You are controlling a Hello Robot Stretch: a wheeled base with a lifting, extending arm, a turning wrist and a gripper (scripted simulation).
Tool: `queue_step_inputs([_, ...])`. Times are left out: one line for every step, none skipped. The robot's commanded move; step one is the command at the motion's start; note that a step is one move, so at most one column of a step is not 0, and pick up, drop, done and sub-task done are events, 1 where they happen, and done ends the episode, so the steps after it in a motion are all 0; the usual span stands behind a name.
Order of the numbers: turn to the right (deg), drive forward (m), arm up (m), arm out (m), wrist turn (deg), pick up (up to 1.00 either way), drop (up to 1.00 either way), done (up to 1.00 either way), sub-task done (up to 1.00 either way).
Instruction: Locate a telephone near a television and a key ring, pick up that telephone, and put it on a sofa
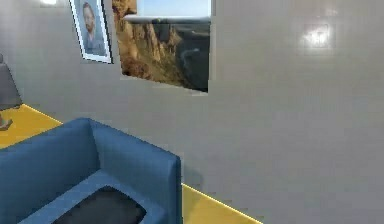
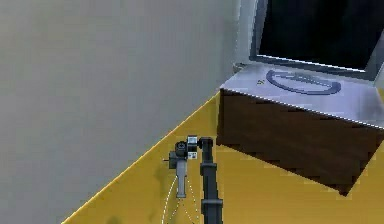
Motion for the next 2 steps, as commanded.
queue_step_inputs([-45.0, 0.00, 0.00, 0.00, 0.0, 0.00, 0.00, 0.00, 0.00])
queue_step_inputs([-18.0, 0.00, 0.00, 0.00, 0.0, 0.00, 0.00, 0.00, 0.00])
